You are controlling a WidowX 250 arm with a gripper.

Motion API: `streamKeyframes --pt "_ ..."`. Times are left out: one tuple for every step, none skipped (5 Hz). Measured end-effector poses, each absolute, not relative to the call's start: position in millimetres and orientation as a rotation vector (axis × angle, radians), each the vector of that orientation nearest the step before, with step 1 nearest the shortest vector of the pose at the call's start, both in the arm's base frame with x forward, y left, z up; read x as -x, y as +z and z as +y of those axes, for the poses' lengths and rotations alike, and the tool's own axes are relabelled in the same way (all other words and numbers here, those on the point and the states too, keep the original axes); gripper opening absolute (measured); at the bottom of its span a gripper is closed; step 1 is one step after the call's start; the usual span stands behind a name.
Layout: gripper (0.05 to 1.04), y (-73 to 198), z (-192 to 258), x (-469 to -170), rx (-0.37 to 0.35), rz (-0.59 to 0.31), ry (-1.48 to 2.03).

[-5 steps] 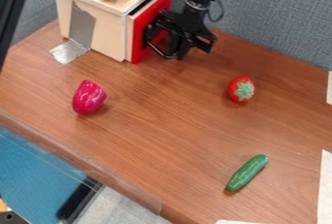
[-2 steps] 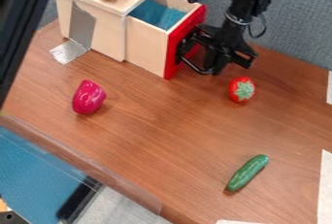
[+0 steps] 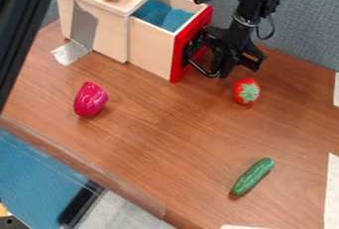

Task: Open the drawer

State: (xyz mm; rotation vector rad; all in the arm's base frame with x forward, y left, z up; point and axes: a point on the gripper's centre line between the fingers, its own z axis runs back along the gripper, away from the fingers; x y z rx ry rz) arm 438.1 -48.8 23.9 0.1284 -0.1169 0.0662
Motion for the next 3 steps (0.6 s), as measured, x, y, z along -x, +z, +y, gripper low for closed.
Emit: streamKeyframes --pt "0.359 36.8 -53.2 -434.1 -0.088 -0.14 0.118" --pt "0.658 62.7 -56.3 -436.9 -0.06 -0.192 0.119" --pt "0.938 78.7 -60.2 -436.9 -0.031 -0.218 0.102"
